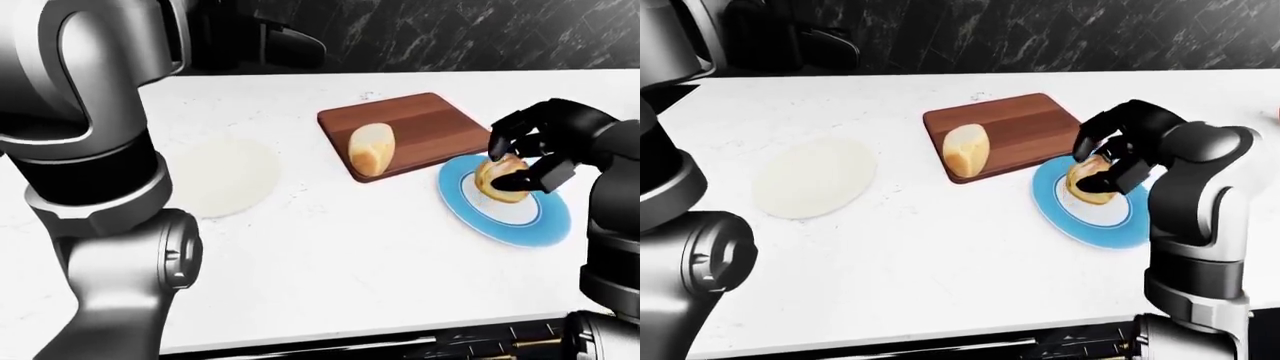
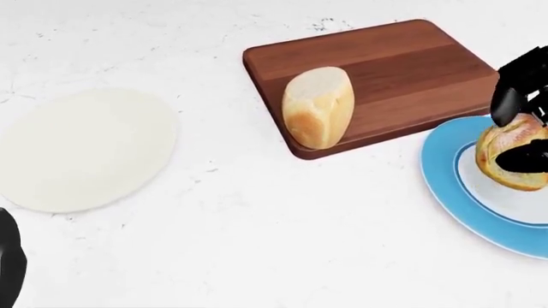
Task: Place all breads on the cutting board.
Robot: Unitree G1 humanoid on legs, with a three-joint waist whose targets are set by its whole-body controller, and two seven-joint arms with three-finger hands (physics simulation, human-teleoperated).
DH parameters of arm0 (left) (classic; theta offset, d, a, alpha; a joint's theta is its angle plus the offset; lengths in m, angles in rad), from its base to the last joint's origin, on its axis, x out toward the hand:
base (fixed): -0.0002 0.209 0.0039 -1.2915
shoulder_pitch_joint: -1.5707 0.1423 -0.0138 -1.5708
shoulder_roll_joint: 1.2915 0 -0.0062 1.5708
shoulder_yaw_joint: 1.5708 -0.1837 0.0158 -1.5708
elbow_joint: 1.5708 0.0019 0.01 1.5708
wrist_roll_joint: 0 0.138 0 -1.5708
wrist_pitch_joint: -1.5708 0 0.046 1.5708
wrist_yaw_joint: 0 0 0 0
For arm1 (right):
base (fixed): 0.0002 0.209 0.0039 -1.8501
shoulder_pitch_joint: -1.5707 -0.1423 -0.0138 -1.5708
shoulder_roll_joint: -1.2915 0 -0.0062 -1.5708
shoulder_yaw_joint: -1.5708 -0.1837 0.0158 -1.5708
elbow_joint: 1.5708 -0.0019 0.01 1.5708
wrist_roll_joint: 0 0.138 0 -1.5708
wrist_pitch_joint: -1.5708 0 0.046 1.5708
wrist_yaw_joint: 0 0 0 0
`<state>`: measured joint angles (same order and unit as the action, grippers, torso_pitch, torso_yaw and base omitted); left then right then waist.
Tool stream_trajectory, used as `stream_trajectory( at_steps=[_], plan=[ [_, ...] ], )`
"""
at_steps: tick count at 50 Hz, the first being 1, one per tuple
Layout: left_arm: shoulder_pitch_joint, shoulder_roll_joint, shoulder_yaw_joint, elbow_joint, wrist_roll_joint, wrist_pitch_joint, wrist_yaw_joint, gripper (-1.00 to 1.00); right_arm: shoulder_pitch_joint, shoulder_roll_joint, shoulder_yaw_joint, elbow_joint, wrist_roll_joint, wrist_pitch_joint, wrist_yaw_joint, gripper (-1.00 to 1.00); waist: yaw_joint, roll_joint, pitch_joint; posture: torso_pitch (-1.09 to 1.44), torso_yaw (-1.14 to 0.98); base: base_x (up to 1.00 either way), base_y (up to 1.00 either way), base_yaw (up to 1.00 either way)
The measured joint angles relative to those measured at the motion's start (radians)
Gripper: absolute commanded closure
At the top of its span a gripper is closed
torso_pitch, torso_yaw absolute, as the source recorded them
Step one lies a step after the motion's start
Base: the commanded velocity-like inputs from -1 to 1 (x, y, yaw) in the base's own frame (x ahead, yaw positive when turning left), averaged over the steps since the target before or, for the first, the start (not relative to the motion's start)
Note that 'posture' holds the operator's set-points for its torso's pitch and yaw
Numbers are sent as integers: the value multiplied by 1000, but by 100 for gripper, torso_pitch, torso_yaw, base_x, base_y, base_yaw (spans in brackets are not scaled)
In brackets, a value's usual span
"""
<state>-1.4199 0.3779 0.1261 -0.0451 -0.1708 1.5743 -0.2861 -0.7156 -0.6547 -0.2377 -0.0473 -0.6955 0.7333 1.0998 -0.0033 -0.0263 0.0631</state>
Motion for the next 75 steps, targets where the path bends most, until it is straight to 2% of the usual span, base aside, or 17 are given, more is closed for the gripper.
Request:
stream_trajectory(
  at_steps=[3, 9, 16, 21, 25, 29, 37, 48, 59, 75],
  plan=[
    [-1, 3, 2, 3, 0, -4, 0, -100, -64, -26, 16, 46, -7, -1, 14, 100, -1, 2, 1, 0, 0, 0, 0, 0],
    [-12, 5, 2, 13, -2, -8, 1, -100, -238, -55, 56, 160, -34, -13, 34, 100, -4, 5, 3, 0, 0, 0, 0, 0],
    [-19, 5, 2, 23, -4, -19, 1, -100, -477, -23, 103, 420, -64, -69, -21, 100, -7, 10, 5, 0, 0, 0, 0, 0],
    [-7, 2, 2, 18, -7, -19, 1, -100, -699, 25, 134, 745, -73, -147, -139, 100, -8, 19, 8, 0, 0, 0, 0, 0],
    [-14, -5, 2, 41, -6, -30, 5, -100, -874, 76, 139, 1050, -63, -231, -292, 100, -8, 24, 8, 0, 0, 0, 0, 0],
    [-27, -15, -2, 71, -9, -54, 7, -100, -963, 130, 139, 1238, -34, -295, -446, 100, -6, 23, 7, 0, 0, 0, 0, 0],
    [-26, -7, 2, 86, -16, -79, 6, -100, -984, 207, 145, 1359, 14, -335, -625, 100, 0, 23, 10, 0, 0, 0, 0, 0],
    [-44, -2, 4, 106, -24, -92, 9, -100, -933, 288, 148, 1405, 43, -375, -764, 100, 2, 24, 10, 0, 0, 0, 0, 0],
    [-26, 1, 10, 99, -34, -90, 16, -100, -903, 308, 157, 1408, 40, -411, -862, 100, 0, 23, 7, 0, 0, 0, 0, 0],
    [-13, 0, 11, 83, -49, -83, 27, -100, -837, 314, 149, 1416, 36, -427, -924, 100, 1, 23, 5, 0, 0, 0, 0, 0]
  ],
)
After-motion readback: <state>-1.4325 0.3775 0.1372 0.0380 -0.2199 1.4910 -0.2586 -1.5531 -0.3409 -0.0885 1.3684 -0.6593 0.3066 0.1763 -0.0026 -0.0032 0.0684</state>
